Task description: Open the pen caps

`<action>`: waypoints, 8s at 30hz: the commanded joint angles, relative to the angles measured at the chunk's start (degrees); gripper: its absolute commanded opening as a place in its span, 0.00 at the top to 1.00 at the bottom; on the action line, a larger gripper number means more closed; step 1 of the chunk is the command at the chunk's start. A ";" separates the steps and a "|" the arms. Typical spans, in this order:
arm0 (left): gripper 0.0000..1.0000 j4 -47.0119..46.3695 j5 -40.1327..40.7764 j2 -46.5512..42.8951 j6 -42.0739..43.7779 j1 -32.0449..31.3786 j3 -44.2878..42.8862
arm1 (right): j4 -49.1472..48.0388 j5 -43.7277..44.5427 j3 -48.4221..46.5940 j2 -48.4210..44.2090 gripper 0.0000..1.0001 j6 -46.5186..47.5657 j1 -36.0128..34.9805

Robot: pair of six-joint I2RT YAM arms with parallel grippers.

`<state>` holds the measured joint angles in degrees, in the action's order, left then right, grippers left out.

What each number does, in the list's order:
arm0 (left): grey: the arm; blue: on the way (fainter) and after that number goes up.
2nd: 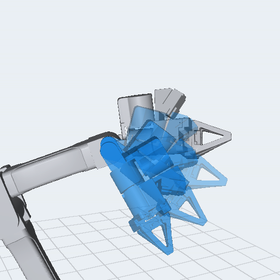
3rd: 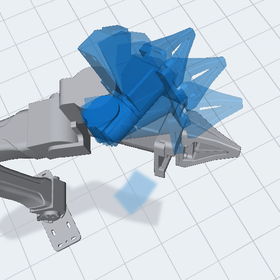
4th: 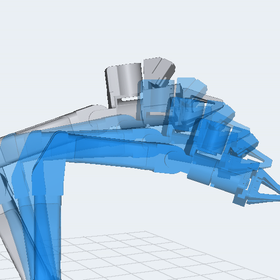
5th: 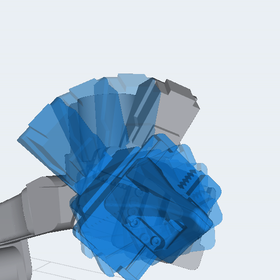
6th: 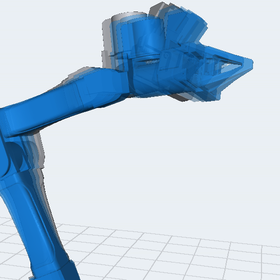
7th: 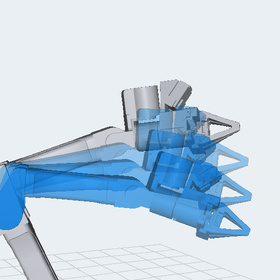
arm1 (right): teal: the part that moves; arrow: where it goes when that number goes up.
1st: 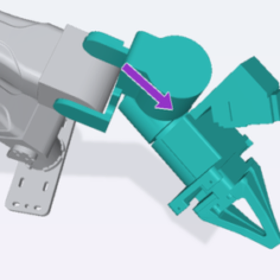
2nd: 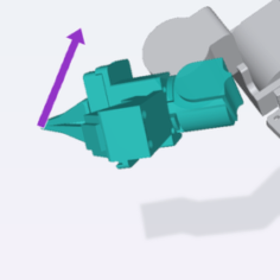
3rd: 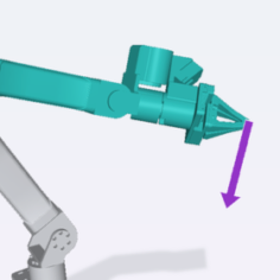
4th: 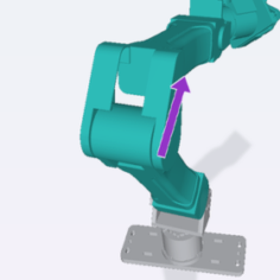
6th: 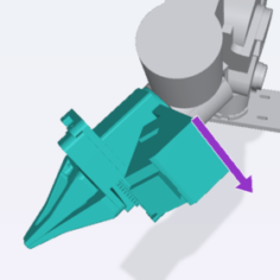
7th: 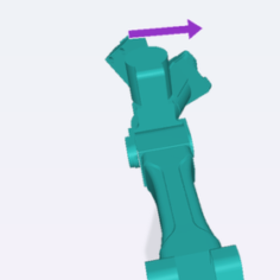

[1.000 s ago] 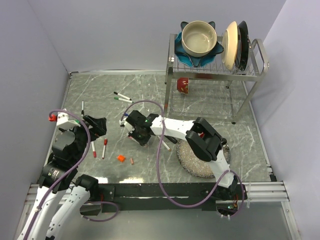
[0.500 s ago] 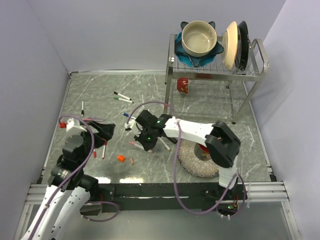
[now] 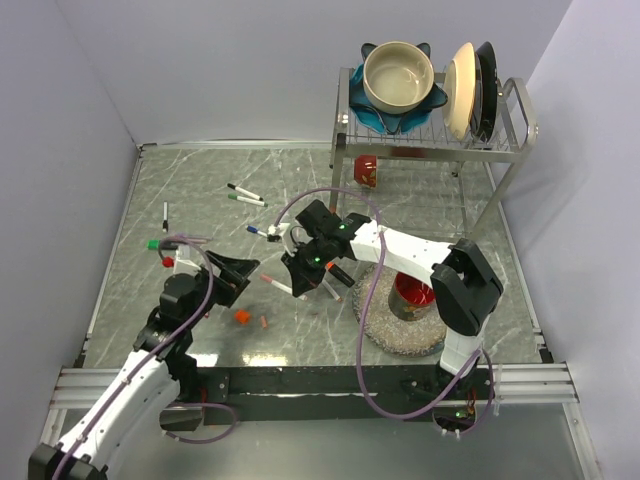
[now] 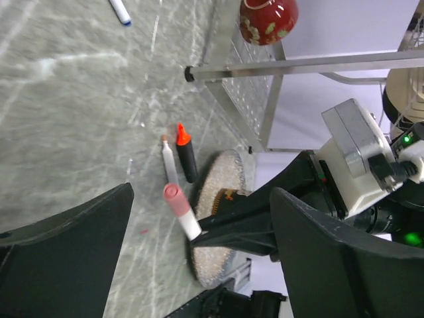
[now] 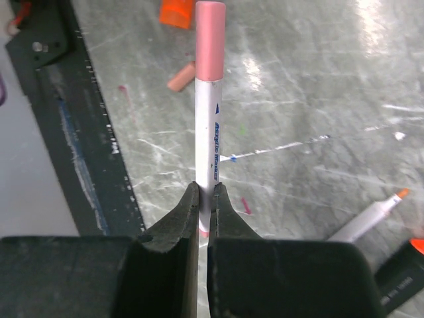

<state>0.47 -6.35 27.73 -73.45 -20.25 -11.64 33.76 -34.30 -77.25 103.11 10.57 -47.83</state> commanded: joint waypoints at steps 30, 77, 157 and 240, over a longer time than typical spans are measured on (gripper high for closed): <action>0.60 -0.64 16.63 9.10 -7.41 -13.94 -5.68 | -1.06 -5.42 0.44 -3.27 1.00 0.51 0.20; 0.99 6.73 34.57 6.29 0.84 -7.90 -17.36 | -0.27 -9.64 0.61 -3.36 1.00 1.12 -0.94; 0.76 13.59 -2.53 22.28 15.09 7.77 -6.64 | 1.13 24.29 -1.67 -0.10 0.60 2.79 3.27; 0.53 39.78 22.17 62.53 39.53 11.99 -40.92 | 2.37 10.66 -0.18 -8.28 0.55 6.31 4.77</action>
<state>40.80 16.29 89.47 -33.85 -8.71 -52.66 36.38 -22.48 -77.25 97.41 16.38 -43.70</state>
